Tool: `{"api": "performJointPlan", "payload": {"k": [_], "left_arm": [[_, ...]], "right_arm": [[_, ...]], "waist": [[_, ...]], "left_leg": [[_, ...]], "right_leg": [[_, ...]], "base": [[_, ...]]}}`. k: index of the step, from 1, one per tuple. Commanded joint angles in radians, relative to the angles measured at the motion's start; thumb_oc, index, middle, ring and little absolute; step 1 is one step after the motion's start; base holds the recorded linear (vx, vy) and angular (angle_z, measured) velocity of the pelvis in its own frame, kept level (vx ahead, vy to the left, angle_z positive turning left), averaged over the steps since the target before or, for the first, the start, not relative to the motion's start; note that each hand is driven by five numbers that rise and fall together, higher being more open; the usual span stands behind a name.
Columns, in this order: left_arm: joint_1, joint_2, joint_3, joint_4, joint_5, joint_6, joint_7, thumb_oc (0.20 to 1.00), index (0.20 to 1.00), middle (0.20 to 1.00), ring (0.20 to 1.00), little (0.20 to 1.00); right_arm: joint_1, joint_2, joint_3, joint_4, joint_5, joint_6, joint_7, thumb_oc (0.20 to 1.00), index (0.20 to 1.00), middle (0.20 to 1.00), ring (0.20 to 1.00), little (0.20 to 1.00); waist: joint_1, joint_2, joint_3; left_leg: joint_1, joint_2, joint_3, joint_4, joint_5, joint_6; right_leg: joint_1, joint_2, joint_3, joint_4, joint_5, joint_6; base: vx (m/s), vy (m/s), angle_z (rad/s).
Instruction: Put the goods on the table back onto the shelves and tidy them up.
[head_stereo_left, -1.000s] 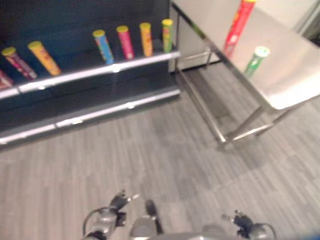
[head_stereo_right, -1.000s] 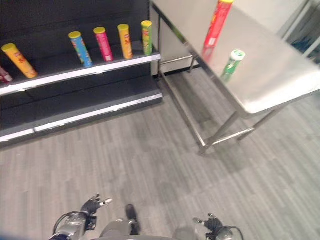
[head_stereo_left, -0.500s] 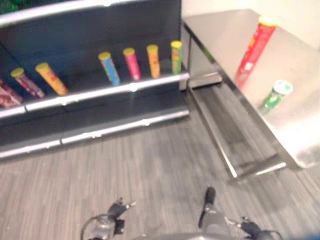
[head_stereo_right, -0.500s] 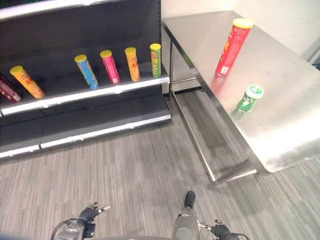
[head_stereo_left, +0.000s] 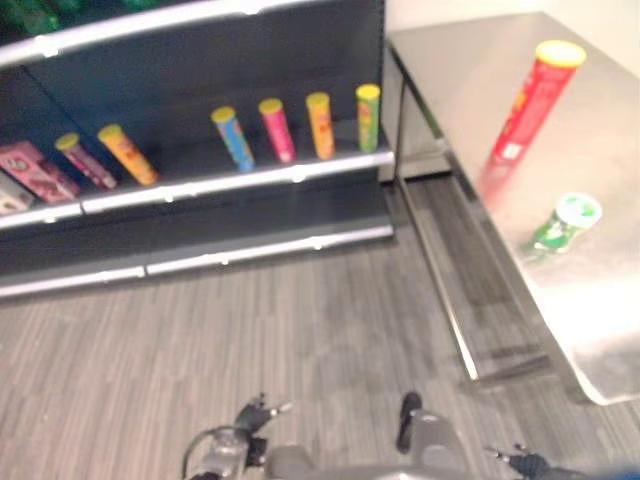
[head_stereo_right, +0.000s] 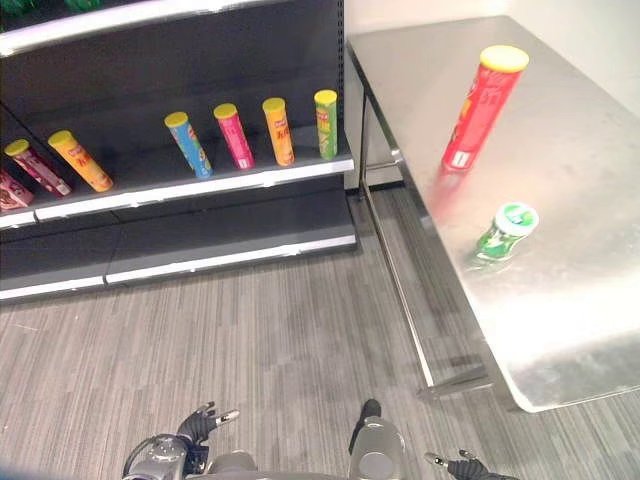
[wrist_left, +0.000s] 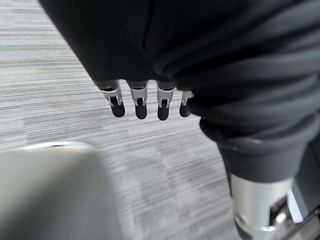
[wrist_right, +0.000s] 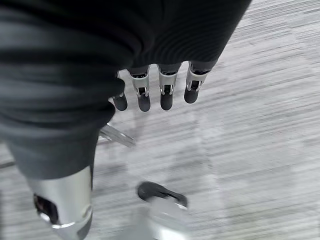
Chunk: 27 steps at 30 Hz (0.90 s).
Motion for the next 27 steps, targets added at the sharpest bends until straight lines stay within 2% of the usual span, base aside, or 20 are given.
{"api": "performJointPlan", "payload": {"k": [1, 3, 4, 6, 7, 8, 10, 16, 23, 25, 27], "left_arm": [[-0.057, 0.029, -0.023, -0.059, 0.013, -0.026, 0.0, 1.0, 1.0, 1.0, 1.0, 1.0], [-0.051, 0.02, -0.032, -0.066, 0.022, -0.03, -0.002, 1.0, 1.0, 1.0, 1.0, 1.0], [-0.052, 0.022, -0.036, -0.068, 0.022, -0.031, -0.004, 1.0, 1.0, 1.0, 1.0, 1.0], [-0.056, 0.026, -0.046, -0.079, 0.027, -0.034, -0.001, 1.0, 1.0, 1.0, 1.0, 1.0], [-0.056, 0.026, -0.046, -0.079, 0.027, -0.034, -0.001, 1.0, 1.0, 1.0, 1.0, 1.0], [-0.059, 0.029, -0.046, -0.084, 0.022, -0.036, -0.001, 1.0, 1.0, 1.0, 1.0, 1.0], [-0.061, 0.028, -0.047, -0.082, 0.022, -0.034, 0.002, 1.0, 1.0, 1.0, 1.0, 1.0], [-0.07, 0.054, -0.029, -0.085, 0.025, -0.04, 0.01, 1.0, 1.0, 1.0, 1.0, 1.0], [-0.077, 0.08, 0.008, -0.059, 0.017, -0.042, 0.026, 1.0, 1.0, 1.0, 1.0, 1.0], [-0.063, 0.079, 0.029, -0.024, 0.012, -0.039, 0.028, 1.0, 1.0, 1.0, 1.0, 1.0], [-0.055, 0.087, 0.064, 0.013, 0.007, -0.038, 0.026, 1.0, 1.0, 1.0, 1.0, 1.0]], "right_arm": [[0.019, -0.011, 0.025, 0.006, 0.047, -0.001, -0.014, 1.0, 1.0, 1.0, 1.0, 1.0], [0.02, -0.011, 0.03, 0.0, 0.048, -0.007, -0.008, 1.0, 1.0, 1.0, 1.0, 1.0], [0.016, -0.013, 0.033, -0.003, 0.044, -0.006, -0.009, 1.0, 1.0, 1.0, 1.0, 1.0], [0.011, -0.013, 0.033, -0.009, 0.043, -0.009, -0.016, 1.0, 1.0, 1.0, 1.0, 1.0], [0.011, -0.013, 0.032, -0.009, 0.043, -0.009, -0.017, 1.0, 1.0, 1.0, 1.0, 1.0], [0.011, -0.012, 0.031, -0.021, 0.043, -0.013, -0.017, 1.0, 1.0, 1.0, 1.0, 1.0], [0.008, -0.003, 0.032, -0.025, 0.039, -0.015, -0.021, 1.0, 1.0, 1.0, 1.0, 1.0], [0.003, 0.028, 0.035, -0.026, 0.035, -0.008, -0.017, 1.0, 1.0, 1.0, 1.0, 1.0], [-0.01, 0.034, 0.013, -0.042, 0.067, -0.014, -0.022, 1.0, 1.0, 1.0, 1.0, 1.0], [-0.011, 0.023, -0.042, -0.051, 0.119, -0.023, -0.042, 1.0, 1.0, 1.0, 1.0, 1.0], [0.003, -0.014, -0.171, -0.09, 0.214, -0.04, -0.068, 1.0, 1.0, 1.0, 1.0, 1.0]], "waist": [[-0.036, -0.002, 0.03], [-0.032, 0.019, 0.011], [-0.026, 0.021, 0.006], [-0.019, 0.029, 0.0], [-0.018, 0.028, 0.0], [-0.017, 0.041, -0.005], [-0.021, 0.052, -0.014], [-0.027, 0.035, -0.048], [-0.026, 0.017, -0.054], [-0.03, 0.013, -0.057], [-0.038, 0.007, -0.056]], "left_leg": [[0.019, -0.074, 0.112, -0.032, -0.162, 0.043], [0.059, -0.065, 0.138, -0.314, -0.203, 0.081], [0.059, -0.072, 0.134, -0.395, -0.205, 0.087], [0.038, -0.084, 0.096, -0.477, -0.179, 0.086], [0.04, -0.085, 0.098, -0.48, -0.178, 0.086], [0.037, -0.082, 0.091, -0.555, -0.16, 0.084], [0.083, -0.091, 0.106, -0.607, -0.157, 0.086], [0.131, -0.124, 0.192, -0.616, -0.198, 0.123], [0.14, -0.154, 0.227, -0.616, -0.221, 0.148], [0.143, -0.161, 0.234, -0.616, -0.225, 0.153], [0.141, -0.165, 0.236, -0.616, -0.229, 0.154]], "right_leg": [[0.194, -0.002, 0.039, -0.181, -0.041, 0.041], [0.178, 0.011, 0.06, -0.181, -0.04, 0.065], [0.177, 0.013, 0.068, -0.181, -0.04, 0.071], [0.172, 0.025, 0.094, -0.181, -0.044, 0.078], [0.173, 0.024, 0.095, -0.181, -0.044, 0.078], [0.178, 0.038, 0.115, -0.181, -0.052, 0.083], [0.173, 0.042, 0.14, -0.181, -0.039, 0.088], [0.155, 0.004, 0.208, -0.181, -0.002, 0.111], [0.129, -0.032, 0.219, -0.154, 0.014, 0.139], [0.125, -0.042, 0.213, -0.144, 0.015, 0.146], [0.122, -0.051, 0.198, -0.136, 0.015, 0.151]], "base": [[0.15, 0.038, 0.21], [0.16, 0.114, -0.1], [0.09, 0.124, -0.57], [0.06, 0.089, -0.32], [0.11, 0.115, -0.34], [0.13, 0.136, -0.67], [0.13, 0.21, -0.96], [0.08, 0.18, -0.86], [0.03, 0.1, -0.22], [0.06, 0.085, -0.06], [0.03, 0.028, -0.02]]}}
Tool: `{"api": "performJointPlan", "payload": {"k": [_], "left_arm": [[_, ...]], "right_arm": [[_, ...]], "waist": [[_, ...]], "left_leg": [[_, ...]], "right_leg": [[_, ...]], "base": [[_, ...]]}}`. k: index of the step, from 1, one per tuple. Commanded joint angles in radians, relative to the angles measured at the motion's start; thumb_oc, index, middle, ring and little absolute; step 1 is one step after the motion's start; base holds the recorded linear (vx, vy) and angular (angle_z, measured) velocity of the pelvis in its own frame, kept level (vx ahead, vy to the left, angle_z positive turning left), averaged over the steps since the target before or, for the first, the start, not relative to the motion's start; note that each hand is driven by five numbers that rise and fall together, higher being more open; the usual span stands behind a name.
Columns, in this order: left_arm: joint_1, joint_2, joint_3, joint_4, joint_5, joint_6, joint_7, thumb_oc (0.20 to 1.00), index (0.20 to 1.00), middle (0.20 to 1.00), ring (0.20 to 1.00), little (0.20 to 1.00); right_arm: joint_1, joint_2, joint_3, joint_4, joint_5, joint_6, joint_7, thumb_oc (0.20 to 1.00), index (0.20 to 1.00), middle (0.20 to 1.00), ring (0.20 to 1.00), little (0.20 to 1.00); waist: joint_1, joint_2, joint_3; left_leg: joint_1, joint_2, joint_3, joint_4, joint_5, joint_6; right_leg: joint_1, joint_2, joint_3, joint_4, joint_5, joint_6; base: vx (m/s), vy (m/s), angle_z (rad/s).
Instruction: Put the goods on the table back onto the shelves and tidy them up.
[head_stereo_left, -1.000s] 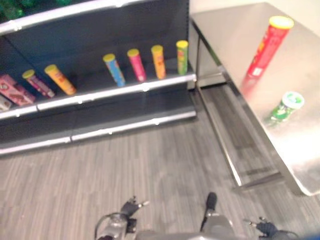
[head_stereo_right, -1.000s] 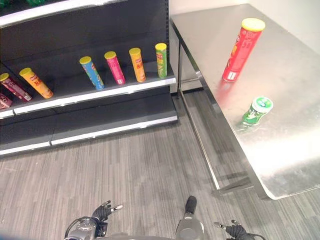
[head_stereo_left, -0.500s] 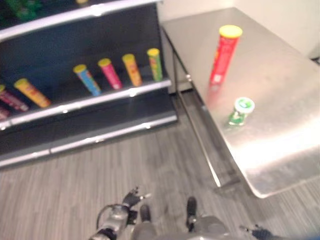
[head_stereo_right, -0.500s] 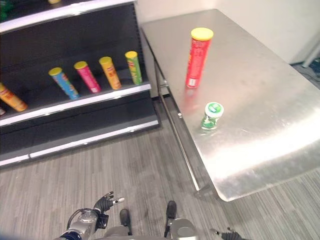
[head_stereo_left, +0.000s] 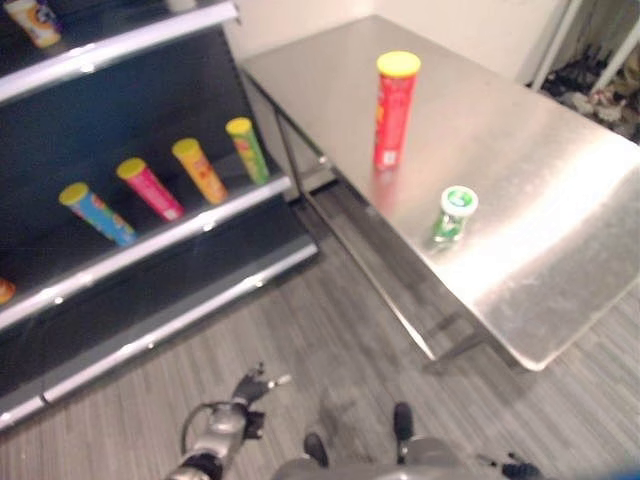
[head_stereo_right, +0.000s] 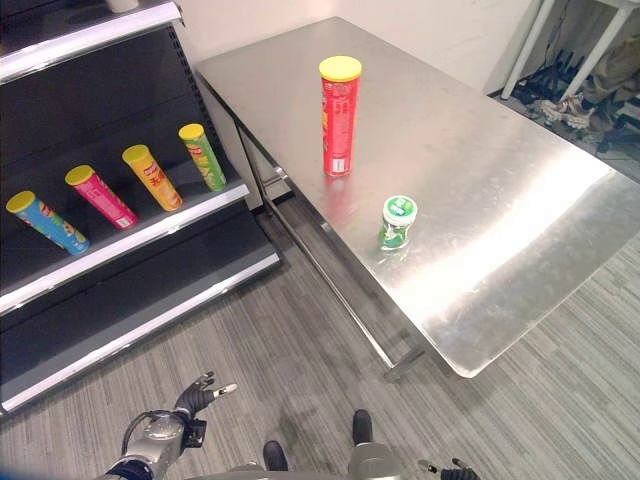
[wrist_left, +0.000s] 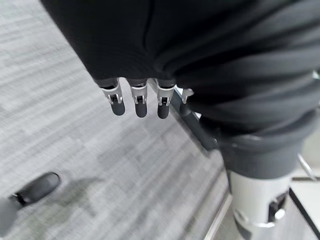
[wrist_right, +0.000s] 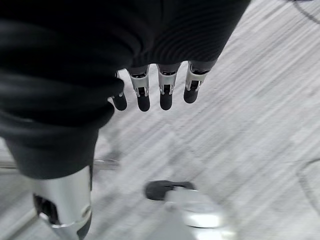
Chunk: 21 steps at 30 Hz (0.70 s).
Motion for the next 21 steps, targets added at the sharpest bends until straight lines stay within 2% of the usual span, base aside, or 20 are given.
{"api": "performJointPlan", "payload": {"k": [1, 2, 3, 4, 7, 11, 14, 16, 17, 18, 20, 21], "left_arm": [[-0.032, 0.03, 0.023, 0.067, 0.01, -0.021, 0.01, 1.0, 1.0, 1.0, 1.0, 1.0], [-0.029, 0.029, 0.03, 0.082, 0.019, -0.02, 0.008, 1.0, 1.0, 1.0, 1.0, 1.0], [-0.03, 0.028, 0.029, 0.083, 0.019, -0.02, 0.008, 1.0, 1.0, 1.0, 1.0, 1.0], [-0.019, 0.019, 0.047, 0.099, 0.029, -0.02, 0.004, 1.0, 1.0, 1.0, 1.0, 1.0], [-0.019, -0.001, 0.062, 0.12, 0.031, -0.02, 0.002, 1.0, 1.0, 1.0, 1.0, 1.0], [-0.014, -0.012, 0.072, 0.135, 0.038, -0.017, -0.006, 1.0, 1.0, 1.0, 1.0, 1.0], [0.0, -0.013, 0.07, 0.126, 0.041, -0.019, -0.025, 1.0, 1.0, 1.0, 1.0, 1.0], [0.006, -0.014, 0.07, 0.121, 0.04, -0.018, -0.031, 1.0, 1.0, 1.0, 1.0, 1.0], [0.019, -0.014, 0.065, 0.099, 0.042, -0.017, -0.037, 1.0, 1.0, 1.0, 1.0, 1.0], [0.027, -0.013, 0.06, 0.083, 0.044, -0.02, -0.042, 1.0, 1.0, 1.0, 1.0, 1.0], [0.036, -0.014, 0.064, 0.07, 0.044, -0.021, -0.046, 1.0, 1.0, 1.0, 1.0, 1.0], [0.049, -0.015, 0.057, 0.048, 0.042, -0.029, -0.047, 1.0, 1.0, 1.0, 1.0, 1.0]], "right_arm": [[-0.014, -0.063, -0.135, -0.01, 0.158, -0.04, -0.058, 1.0, 1.0, 1.0, 1.0, 1.0], [0.004, -0.083, -0.193, -0.019, 0.19, -0.045, -0.068, 1.0, 1.0, 1.0, 1.0, 1.0], [0.006, -0.083, -0.195, -0.02, 0.19, -0.044, -0.068, 1.0, 1.0, 1.0, 1.0, 1.0], [0.039, -0.136, -0.326, -0.031, 0.25, -0.066, -0.099, 1.0, 1.0, 1.0, 1.0, 1.0], [0.072, -0.232, -0.512, -0.048, 0.348, -0.105, -0.126, 1.0, 1.0, 1.0, 1.0, 1.0], [0.092, -0.366, -0.645, -0.162, 0.424, -0.148, -0.096, 1.0, 1.0, 1.0, 1.0, 1.0], [0.073, -0.48, -0.663, -0.282, 0.415, -0.166, -0.045, 1.0, 1.0, 1.0, 1.0, 1.0], [0.067, -0.502, -0.665, -0.329, 0.406, -0.171, -0.042, 1.0, 1.0, 1.0, 1.0, 1.0], [0.044, -0.578, -0.632, -0.44, 0.309, -0.173, -0.045, 1.0, 1.0, 1.0, 1.0, 1.0], [0.025, -0.618, -0.6, -0.519, 0.242, -0.175, -0.037, 1.0, 1.0, 1.0, 1.0, 1.0], [0.007, -0.647, -0.566, -0.588, 0.193, -0.169, -0.034, 1.0, 1.0, 1.0, 1.0, 1.0], [-0.033, -0.682, -0.517, -0.745, 0.15, -0.191, -0.022, 1.0, 1.0, 1.0, 1.0, 1.0]], "waist": [[-0.01, -0.031, -0.002], [-0.015, -0.033, -0.003], [-0.014, -0.032, -0.003], [-0.022, -0.034, -0.006], [-0.03, -0.04, -0.006], [-0.034, -0.046, -0.012], [-0.027, -0.052, -0.017], [-0.025, -0.052, -0.018], [-0.015, -0.055, -0.017], [-0.004, -0.055, -0.016], [-0.001, -0.055, -0.016], [0.011, -0.053, -0.014]], "left_leg": [[-0.022, 0.015, -0.009, 0.01, -0.016, -0.064], [-0.023, 0.014, -0.009, 0.01, -0.017, -0.065], [-0.023, 0.014, -0.01, 0.01, -0.017, -0.065], [-0.023, 0.014, -0.007, 0.01, -0.02, -0.068], [-0.028, 0.017, -0.009, 0.01, -0.023, -0.073], [-0.033, 0.028, 0.002, 0.01, -0.019, -0.091], [-0.031, 0.041, 0.01, 0.01, -0.012, -0.108], [-0.028, 0.045, 0.013, 0.01, -0.01, -0.111], [-0.024, 0.052, 0.017, 0.01, -0.005, -0.12], [-0.015, 0.055, 0.021, 0.01, -0.005, -0.126], [-0.015, 0.058, 0.026, 0.01, 0.001, -0.128], [-0.004, 0.063, 0.032, 0.011, 0.004, -0.134]], "right_leg": [[0.039, -0.129, -0.027, 0.049, -0.122, 0.156], [0.041, -0.131, -0.034, 0.047, -0.122, 0.158], [0.042, -0.131, -0.035, 0.046, -0.122, 0.158], [0.045, -0.136, -0.052, 0.045, -0.121, 0.165], [0.048, -0.141, -0.078, 0.044, -0.123, 0.17], [0.055, -0.139, -0.112, 0.032, -0.124, 0.172], [0.068, -0.135, -0.137, 0.025, -0.127, 0.171], [0.073, -0.133, -0.146, 0.026, -0.13, 0.17], [0.081, -0.131, -0.158, 0.033, -0.137, 0.167], [0.091, -0.13, -0.167, 0.034, -0.143, 0.167], [0.094, -0.128, -0.171, 0.033, -0.141, 0.164], [0.109, -0.124, -0.182, 0.032, -0.148, 0.161]], "base": [[0.0, 0.0, 0.0], [0.02, 0.006, 0.06], [0.05, 0.002, 0.12], [0.05, -0.003, 0.16], [0.04, -0.017, 0.2], [0.03, -0.038, 0.17], [0.03, -0.063, 0.05], [0.03, -0.046, 0.1], [0.03, -0.057, 0.09], [0.03, -0.071, 0.05], [0.02, -0.036, 0.04], [0.01, -0.029, 0.08]]}}
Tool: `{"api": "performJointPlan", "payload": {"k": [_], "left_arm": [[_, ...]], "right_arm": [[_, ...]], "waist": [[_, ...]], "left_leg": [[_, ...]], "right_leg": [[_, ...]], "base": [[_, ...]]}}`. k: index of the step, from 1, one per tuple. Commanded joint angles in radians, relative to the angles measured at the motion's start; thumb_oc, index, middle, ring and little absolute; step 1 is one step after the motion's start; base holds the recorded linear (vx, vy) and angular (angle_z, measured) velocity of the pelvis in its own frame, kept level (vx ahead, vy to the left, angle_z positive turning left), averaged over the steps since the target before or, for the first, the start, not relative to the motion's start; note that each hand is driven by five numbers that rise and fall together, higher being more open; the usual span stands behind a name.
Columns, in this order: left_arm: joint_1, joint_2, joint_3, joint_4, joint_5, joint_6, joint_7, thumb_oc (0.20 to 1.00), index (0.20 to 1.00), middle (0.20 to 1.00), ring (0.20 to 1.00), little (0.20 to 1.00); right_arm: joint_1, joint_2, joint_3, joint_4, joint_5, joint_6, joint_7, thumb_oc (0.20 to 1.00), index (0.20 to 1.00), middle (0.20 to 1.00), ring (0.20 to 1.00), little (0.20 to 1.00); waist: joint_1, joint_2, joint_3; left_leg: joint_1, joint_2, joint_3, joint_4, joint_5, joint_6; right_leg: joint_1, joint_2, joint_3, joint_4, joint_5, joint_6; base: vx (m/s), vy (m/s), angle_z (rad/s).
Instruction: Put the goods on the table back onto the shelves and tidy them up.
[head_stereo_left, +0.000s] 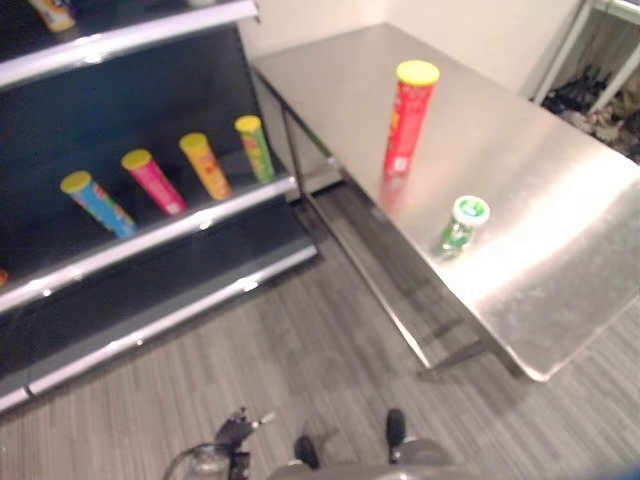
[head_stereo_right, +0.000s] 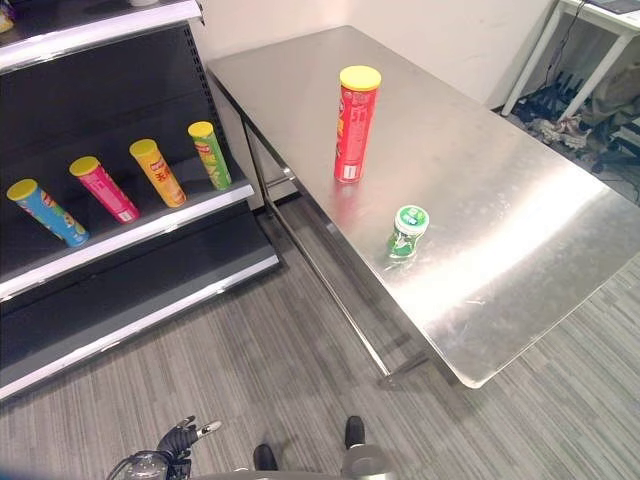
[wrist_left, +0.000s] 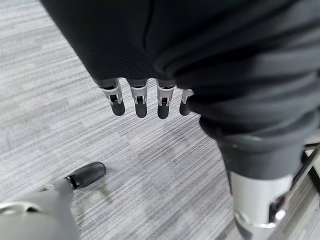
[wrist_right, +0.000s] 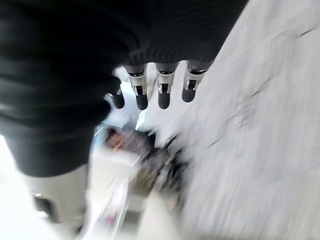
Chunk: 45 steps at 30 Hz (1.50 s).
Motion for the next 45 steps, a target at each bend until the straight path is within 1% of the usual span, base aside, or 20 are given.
{"api": "performJointPlan", "payload": {"k": [1, 2, 3, 4, 6, 7, 10, 15, 16, 17, 21, 23, 28, 33, 35, 37, 38, 39, 42, 45], "left_arm": [[-0.078, 0.013, 0.002, 0.029, 0.037, -0.031, -0.011, 1.0, 1.0, 1.0, 1.0, 1.0], [-0.07, 0.013, -0.009, 0.013, 0.038, -0.036, -0.016, 1.0, 1.0, 1.0, 1.0, 1.0], [-0.059, 0.012, -0.017, 0.005, 0.041, -0.035, -0.025, 1.0, 1.0, 1.0, 1.0, 1.0], [-0.058, 0.012, -0.015, 0.004, 0.041, -0.035, -0.025, 1.0, 1.0, 1.0, 1.0, 1.0], [-0.049, 0.015, -0.015, -0.002, 0.044, -0.033, -0.032, 1.0, 1.0, 1.0, 1.0, 1.0], [-0.049, 0.015, -0.014, -0.002, 0.044, -0.033, -0.032, 1.0, 1.0, 1.0, 1.0, 1.0], [-0.028, 0.022, -0.017, -0.008, 0.048, -0.03, -0.043, 1.0, 1.0, 1.0, 1.0, 1.0], [-0.017, 0.026, -0.012, -0.007, 0.041, -0.03, -0.046, 1.0, 1.0, 1.0, 1.0, 1.0], [-0.007, 0.025, -0.006, -0.001, 0.045, -0.029, -0.053, 1.0, 1.0, 1.0, 1.0, 1.0], [-0.007, 0.025, -0.006, -0.001, 0.045, -0.029, -0.053, 1.0, 1.0, 1.0, 1.0, 1.0], [0.007, 0.021, -0.004, -0.003, 0.052, -0.029, -0.065, 1.0, 1.0, 1.0, 1.0, 1.0], [0.011, 0.02, -0.007, -0.006, 0.052, -0.03, -0.072, 1.0, 1.0, 1.0, 1.0, 1.0], [0.011, 0.019, -0.011, -0.01, 0.055, -0.032, -0.074, 1.0, 1.0, 1.0, 1.0, 1.0], [0.012, 0.017, -0.018, -0.008, 0.061, -0.034, -0.068, 1.0, 1.0, 1.0, 1.0, 1.0], [0.01, 0.015, -0.02, -0.003, 0.062, -0.035, -0.06, 1.0, 1.0, 1.0, 1.0, 1.0], [0.006, 0.014, -0.022, -0.001, 0.062, -0.033, -0.05, 1.0, 1.0, 1.0, 1.0, 1.0], [0.003, 0.014, -0.022, 0.0, 0.063, -0.034, -0.046, 1.0, 1.0, 1.0, 1.0, 1.0], [0.0, 0.014, -0.022, -0.001, 0.065, -0.033, -0.037, 1.0, 1.0, 1.0, 1.0, 1.0], [-0.001, 0.017, -0.016, -0.005, 0.065, -0.032, -0.029, 1.0, 1.0, 1.0, 1.0, 1.0], [0.0, 0.022, -0.01, -0.01, 0.066, -0.031, -0.027, 1.0, 1.0, 1.0, 1.0, 1.0]], "right_arm": [[-0.112, -0.081, 0.024, -0.104, -0.102, -0.068, 0.019, 1.0, 1.0, 1.0, 1.0, 1.0], [-0.149, -0.101, 0.074, -0.157, -0.115, -0.076, 0.04, 1.0, 1.0, 1.0, 1.0, 1.0], [-0.194, -0.119, 0.164, -0.2, -0.141, -0.069, 0.078, 1.0, 1.0, 1.0, 1.0, 1.0], [-0.199, -0.119, 0.169, -0.199, -0.142, -0.069, 0.077, 1.0, 1.0, 1.0, 1.0, 1.0], [-0.215, -0.131, 0.229, -0.235, -0.165, -0.056, 0.116, 1.0, 1.0, 1.0, 1.0, 1.0], [-0.216, -0.131, 0.23, -0.234, -0.165, -0.056, 0.116, 1.0, 1.0, 1.0, 1.0, 1.0], [-0.284, -0.156, 0.366, -0.246, -0.172, -0.034, 0.189, 1.0, 1.0, 1.0, 1.0, 1.0], [-0.3, -0.161, 0.408, -0.243, -0.146, -0.028, 0.226, 1.0, 1.0, 1.0, 1.0, 1.0], [-0.29, -0.177, 0.429, -0.258, -0.156, -0.02, 0.26, 1.0, 1.0, 1.0, 1.0, 1.0], [-0.29, -0.177, 0.43, -0.257, -0.156, -0.02, 0.26, 1.0, 1.0, 1.0, 1.0, 1.0], [-0.267, -0.197, 0.449, -0.289, -0.144, -0.007, 0.318, 1.0, 1.0, 1.0, 1.0, 1.0], [-0.256, -0.215, 0.469, -0.282, -0.169, -0.008, 0.334, 1.0, 1.0, 1.0, 1.0, 1.0], [-0.25, -0.237, 0.52, -0.282, -0.223, -0.004, 0.36, 1.0, 1.0, 1.0, 1.0, 1.0], [-0.263, -0.251, 0.565, -0.268, -0.31, -0.016, 0.342, 1.0, 1.0, 1.0, 1.0, 1.0], [-0.277, -0.238, 0.585, -0.251, -0.364, -0.023, 0.308, 1.0, 1.0, 1.0, 1.0, 1.0], [-0.299, -0.202, 0.595, -0.233, -0.407, -0.027, 0.259, 1.0, 1.0, 1.0, 1.0, 1.0], [-0.31, -0.186, 0.6, -0.224, -0.418, -0.031, 0.237, 0.642, 0.642, 0.642, 0.642, 0.642], [-0.327, -0.165, 0.612, -0.203, -0.449, -0.027, 0.213, 0.2, 0.2, 0.2, 0.2, 0.2], [-0.337, -0.15, 0.619, -0.212, -0.449, -0.02, 0.211, 0.2, 0.2, 0.2, 0.2, 0.2], [-0.324, -0.144, 0.589, -0.233, -0.429, -0.023, 0.203, 0.2, 0.2, 0.2, 0.2, 0.2]], "waist": [[0.047, -0.023, 0.011], [0.062, -0.02, 0.008], [0.079, -0.02, 0.007], [0.076, -0.02, 0.008], [0.085, -0.02, 0.005], [0.084, -0.02, 0.005], [0.112, -0.02, 0.001], [0.122, -0.021, 0.002], [0.13, -0.021, 0.0], [0.129, -0.021, 0.0], [0.134, -0.018, -0.002], [0.137, -0.016, -0.002], [0.136, -0.014, -0.004], [0.137, -0.012, -0.005], [0.136, -0.012, -0.006], [0.138, -0.01, -0.006], [0.14, -0.01, -0.005], [0.145, -0.008, -0.004], [0.148, -0.007, -0.004], [0.148, -0.006, -0.004]], "left_leg": [[0.007, 0.067, 0.082, 0.011, 0.012, -0.126], [0.01, 0.071, 0.083, 0.014, 0.015, -0.128], [0.015, 0.075, 0.082, 0.016, 0.019, -0.132], [0.016, 0.075, 0.082, 0.016, 0.019, -0.133], [0.019, 0.079, 0.081, 0.015, 0.022, -0.135], [0.019, 0.079, 0.081, 0.015, 0.022, -0.136], [0.029, 0.083, 0.075, 0.018, 0.026, -0.14], [0.03, 0.084, 0.068, 0.018, 0.029, -0.142], [0.031, 0.084, 0.066, 0.017, 0.033, -0.146], [0.031, 0.084, 0.066, 0.017, 0.033, -0.146], [0.03, 0.085, 0.064, 0.016, 0.037, -0.15], [0.03, 0.086, 0.064, 0.013, 0.04, -0.153], [0.031, 0.089, 0.064, 0.011, 0.043, -0.155], [0.033, 0.095, 0.062, 0.011, 0.043, -0.155], [0.035, 0.096, 0.061, 0.011, 0.042, -0.154], [0.036, 0.095, 0.059, 0.011, 0.04, -0.152], [0.036, 0.095, 0.058, 0.011, 0.04, -0.151], [0.037, 0.095, 0.056, 0.011, 0.04, -0.149], [0.037, 0.095, 0.053, 0.011, 0.041, -0.15], [0.036, 0.097, 0.051, 0.011, 0.043, -0.152]], "right_leg": [[0.074, -0.106, -0.092, 0.037, -0.121, 0.138], [0.084, -0.103, -0.102, 0.036, -0.125, 0.134], [0.098, -0.097, -0.113, 0.033, -0.128, 0.129], [0.099, -0.097, -0.113, 0.032, -0.128, 0.128], [0.108, -0.093, -0.121, 0.028, -0.129, 0.125], [0.109, -0.093, -0.121, 0.028, -0.129, 0.125], [0.134, -0.086, -0.142, 0.025, -0.137, 0.118], [0.144, -0.085, -0.156, 0.027, -0.14, 0.114], [0.151, -0.085, -0.168, 0.03, -0.142, 0.114], [0.151, -0.085, -0.168, 0.03, -0.142, 0.114], [0.156, -0.087, -0.186, 0.035, -0.143, 0.114], [0.16, -0.086, -0.196, 0.037, -0.144, 0.113], [0.163, -0.084, -0.207, 0.036, -0.145, 0.111], [0.166, -0.081, -0.214, 0.032, -0.146, 0.109], [0.168, -0.078, -0.213, 0.029, -0.147, 0.108], [0.17, -0.077, -0.211, 0.028, -0.148, 0.106], [0.17, -0.077, -0.211, 0.028, -0.149, 0.106], [0.171, -0.077, -0.213, 0.03, -0.151, 0.104], [0.173, -0.076, -0.215, 0.032, -0.153, 0.102], [0.174, -0.075, -0.22, 0.033, -0.155, 0.1]], "base": [[0.03, -0.051, 0.09], [0.02, -0.052, 0.13], [0.03, -0.053, 0.12], [0.01, -0.041, 0.09], [0.01, -0.027, 0.09], [0.02, -0.038, 0.22], [0.02, -0.042, 0.14], [0.01, -0.031, 0.11], [0.02, -0.03, 0.14], [0.03, -0.036, 0.16], [0.01, -0.014, 0.09], [0.02, -0.017, 0.06], [0.01, -0.007, 0.03], [0.0, -0.012, 0.07], [0.01, -0.01, 0.12], [0.01, -0.002, 0.02], [0.0, 0.0, 0.0], [0.0, 0.0, 0.0], [0.0, 0.0, 0.0], [0.0, 0.0, 0.0]]}}
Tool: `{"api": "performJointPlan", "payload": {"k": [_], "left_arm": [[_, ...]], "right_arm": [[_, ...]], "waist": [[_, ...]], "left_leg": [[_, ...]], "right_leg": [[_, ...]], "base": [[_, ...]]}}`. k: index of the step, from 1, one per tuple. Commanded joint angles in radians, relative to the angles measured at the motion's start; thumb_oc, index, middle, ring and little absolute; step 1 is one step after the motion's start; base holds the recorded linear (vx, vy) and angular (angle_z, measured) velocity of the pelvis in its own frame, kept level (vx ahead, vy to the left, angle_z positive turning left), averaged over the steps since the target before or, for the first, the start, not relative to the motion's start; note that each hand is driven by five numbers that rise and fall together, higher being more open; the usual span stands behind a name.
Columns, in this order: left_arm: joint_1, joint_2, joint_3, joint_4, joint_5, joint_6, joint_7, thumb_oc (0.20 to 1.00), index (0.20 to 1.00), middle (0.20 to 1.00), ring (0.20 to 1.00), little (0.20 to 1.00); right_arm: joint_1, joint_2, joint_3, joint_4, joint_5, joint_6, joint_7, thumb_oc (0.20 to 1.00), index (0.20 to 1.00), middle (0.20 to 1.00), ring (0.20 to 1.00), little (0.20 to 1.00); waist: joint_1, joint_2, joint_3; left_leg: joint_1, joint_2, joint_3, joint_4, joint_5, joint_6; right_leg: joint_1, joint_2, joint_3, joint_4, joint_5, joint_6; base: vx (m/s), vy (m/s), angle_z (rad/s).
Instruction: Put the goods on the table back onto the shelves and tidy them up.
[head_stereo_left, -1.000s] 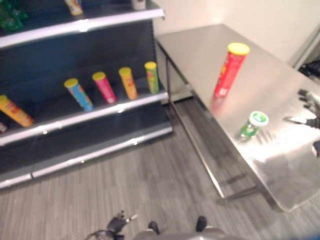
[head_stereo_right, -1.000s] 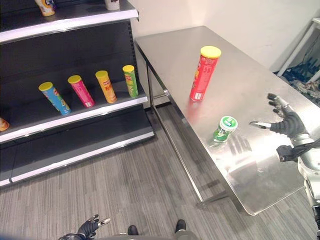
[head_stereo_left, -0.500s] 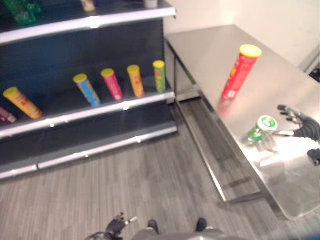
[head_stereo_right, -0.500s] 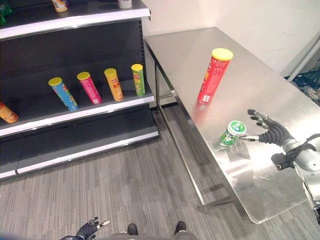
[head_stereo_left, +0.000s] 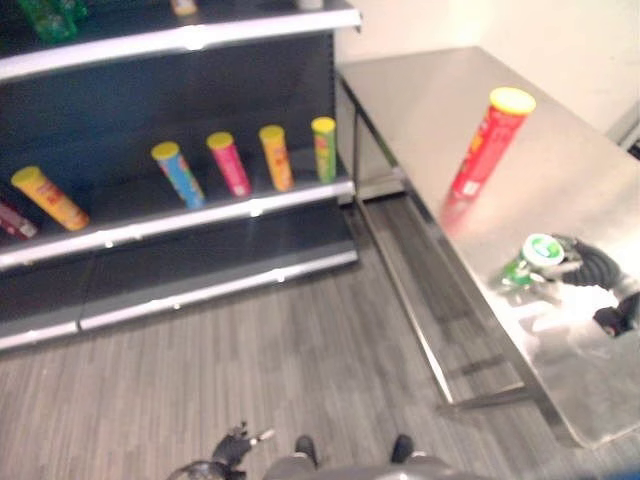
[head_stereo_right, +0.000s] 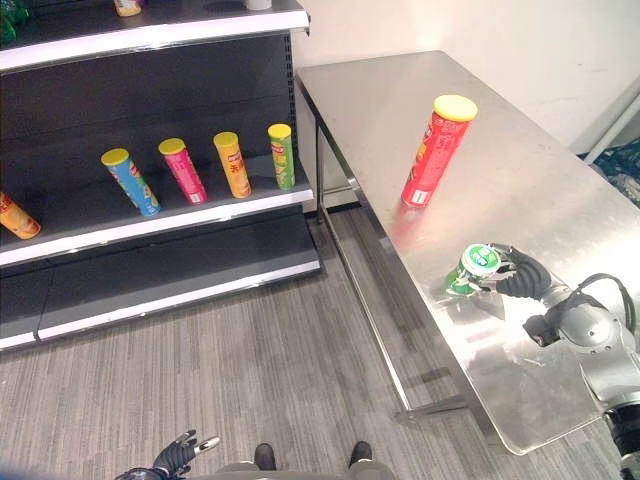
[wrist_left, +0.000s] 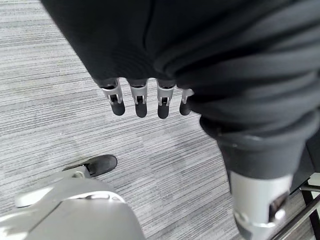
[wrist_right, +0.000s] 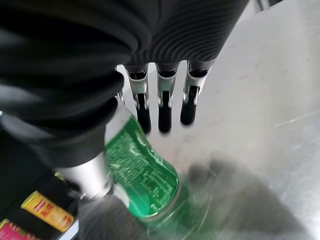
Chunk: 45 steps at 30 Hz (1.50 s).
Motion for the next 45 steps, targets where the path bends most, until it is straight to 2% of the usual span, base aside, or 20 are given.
{"api": "performJointPlan", "payload": {"k": [1, 10, 13, 16, 20, 22, 24, 25, 26, 28, 30, 34, 35, 41, 45], "left_arm": [[-0.059, 0.014, -0.031, 0.023, 0.029, -0.027, 0.015, 1.0, 1.0, 1.0, 1.0, 1.0], [-0.053, 0.018, -0.014, 0.005, 0.033, -0.022, 0.018, 1.0, 1.0, 1.0, 1.0, 1.0], [-0.054, 0.02, -0.015, 0.0, 0.033, -0.021, 0.016, 1.0, 1.0, 1.0, 1.0, 1.0], [-0.046, 0.024, -0.02, -0.02, 0.018, -0.022, 0.017, 1.0, 1.0, 1.0, 1.0, 1.0], [-0.033, 0.018, -0.019, -0.038, -0.007, -0.026, 0.02, 1.0, 1.0, 1.0, 1.0, 1.0], [-0.035, 0.015, -0.024, -0.054, -0.014, -0.024, 0.02, 1.0, 1.0, 1.0, 1.0, 1.0], [-0.032, 0.008, -0.031, -0.065, -0.008, -0.021, 0.013, 1.0, 1.0, 1.0, 1.0, 1.0], [-0.032, 0.008, -0.031, -0.065, -0.008, -0.021, 0.013, 1.0, 1.0, 1.0, 1.0, 1.0], [-0.025, -0.001, -0.028, -0.052, 0.001, -0.018, 0.006, 1.0, 1.0, 1.0, 1.0, 1.0], [-0.018, -0.007, -0.022, -0.044, 0.006, -0.014, 0.005, 1.0, 1.0, 1.0, 1.0, 1.0], [-0.012, -0.011, -0.015, -0.016, 0.027, -0.01, -0.001, 1.0, 1.0, 1.0, 1.0, 1.0], [-0.015, -0.001, -0.018, -0.015, 0.046, -0.01, -0.001, 1.0, 1.0, 1.0, 1.0, 1.0], [-0.017, 0.009, -0.022, -0.031, 0.043, -0.015, 0.002, 1.0, 1.0, 1.0, 1.0, 1.0], [-0.037, 0.033, -0.02, -0.044, 0.026, -0.022, 0.015, 1.0, 1.0, 1.0, 1.0, 1.0], [-0.049, 0.043, -0.023, -0.047, 0.022, -0.021, 0.016, 1.0, 1.0, 1.0, 1.0, 1.0]], "right_arm": [[-0.054, -0.058, -0.038, -0.049, 0.033, -0.04, -0.052, 0.2, 0.2, 0.2, 0.2, 0.2], [-0.019, 0.006, -0.195, -0.192, 0.065, -0.072, -0.13, 0.2, 0.2, 0.2, 0.2, 0.2], [-0.026, 0.012, -0.205, -0.218, 0.077, -0.078, -0.135, 0.2, 0.2, 0.2, 0.2, 0.2], [-0.091, 0.011, -0.181, -0.272, 0.105, -0.097, -0.14, 0.2, 0.2, 0.2, 0.2, 0.2], [-0.152, 0.013, -0.144, -0.308, 0.139, -0.115, -0.13, 0.2, 0.2, 0.2, 0.2, 0.2], [-0.166, 0.006, -0.146, -0.318, 0.141, -0.122, -0.144, 0.2, 0.2, 0.2, 0.2, 0.2], [-0.163, -0.004, -0.161, -0.324, 0.131, -0.122, -0.154, 0.2, 0.2, 0.2, 0.2, 0.2], [-0.162, -0.004, -0.162, -0.324, 0.131, -0.121, -0.154, 0.2, 0.2, 0.2, 0.2, 0.2], [-0.15, 0.0, -0.178, -0.326, 0.117, -0.117, -0.16, 0.2, 0.2, 0.2, 0.2, 0.2], [-0.142, 0.006, -0.19, -0.332, 0.109, -0.111, -0.159, 0.2, 0.2, 0.2, 0.2, 0.2], [-0.142, 0.017, -0.207, -0.333, 0.093, -0.107, -0.163, 0.2, 0.2, 0.2, 0.2, 0.2], [-0.157, 0.029, -0.205, -0.342, 0.086, -0.103, -0.173, 0.2, 0.2, 0.2, 0.2, 0.2], [-0.186, 0.033, -0.188, -0.344, 0.08, -0.103, -0.181, 0.2, 0.2, 0.2, 0.2, 0.2], [-0.264, 0.031, -0.147, -0.334, 0.07, -0.1, -0.212, 0.2, 0.2, 0.2, 0.2, 0.2], [-0.282, 0.018, -0.15, -0.325, 0.06, -0.097, -0.232, 0.2, 0.2, 0.2, 0.2, 0.2]], "waist": [[0.031, 0.01, -0.017], [0.032, 0.021, -0.016], [0.035, 0.024, -0.015], [0.059, 0.034, -0.008], [0.076, 0.032, 0.004], [0.075, 0.026, 0.018], [0.055, 0.024, 0.021], [0.056, 0.024, 0.021], [0.041, 0.034, 0.011], [0.036, 0.045, 0.003], [0.03, 0.061, -0.016], [0.035, 0.055, -0.021], [0.043, 0.05, -0.026], [0.064, 0.022, -0.047], [0.066, 0.005, -0.052]], "left_leg": [[0.012, 0.105, 0.109, 0.01, 0.039, -0.149], [0.007, 0.132, 0.09, 0.014, 0.063, -0.168], [0.004, 0.142, 0.08, 0.018, 0.075, -0.174], [-0.021, 0.17, 0.042, 0.025, 0.134, -0.195], [-0.058, 0.177, 0.007, 0.051, 0.141, -0.197], [-0.081, 0.198, 0.053, 0.095, 0.139, -0.191], [-0.077, 0.239, 0.179, 0.119, 0.136, -0.175], [-0.076, 0.239, 0.18, 0.119, 0.135, -0.175], [-0.039, 0.258, 0.246, 0.091, 0.123, -0.184], [-0.028, 0.258, 0.25, 0.069, 0.133, -0.185], [-0.004, 0.253, 0.278, 0.025, 0.135, -0.184], [0.003, 0.229, 0.284, 0.024, 0.119, -0.17], [0.0, 0.2, 0.277, 0.022, 0.096, -0.151], [-0.014, 0.106, 0.264, 0.014, 0.031, -0.094], [-0.016, 0.065, 0.238, 0.011, 0.001, -0.067]], "right_leg": [[0.084, -0.052, -0.091, 0.033, -0.122, 0.086], [0.09, -0.021, -0.093, 0.025, -0.149, 0.064], [0.096, -0.009, -0.093, 0.019, -0.156, 0.056], [0.1, 0.02, -0.096, 0.01, -0.172, 0.039], [0.094, 0.03, -0.103, 0.008, -0.18, 0.029], [0.094, 0.021, -0.126, 0.008, -0.184, 0.023], [0.088, 0.01, -0.17, 0.008, -0.181, 0.016], [0.087, 0.01, -0.169, 0.008, -0.181, 0.016], [0.092, 0.006, -0.187, 0.011, -0.188, 0.023], [0.093, 0.008, -0.19, 0.011, -0.184, 0.027], [0.098, -0.003, -0.21, 0.014, -0.165, 0.039], [0.106, -0.035, -0.222, 0.017, -0.142, 0.054], [0.099, -0.069, -0.226, 0.026, -0.125, 0.069], [0.061, -0.178, -0.224, 0.092, -0.091, 0.115], [0.035, -0.221, -0.204, 0.174, -0.089, 0.128]], "base": [[0.01, -0.034, 0.01], [0.0, -0.06, 0.07], [-0.01, -0.085, 0.09], [-0.05, -0.121, 0.14], [-0.05, -0.067, 0.21], [-0.12, -0.033, 0.33], [-0.11, 0.019, 0.7], [-0.01, 0.051, 0.84], [0.06, 0.09, 0.73], [0.07, 0.125, 0.71], [0.07, 0.145, 0.34], [0.06, 0.161, 0.27], [0.06, 0.278, 0.16], [0.06, 0.243, -0.01], [0.08, 0.182, 0.0]]}}
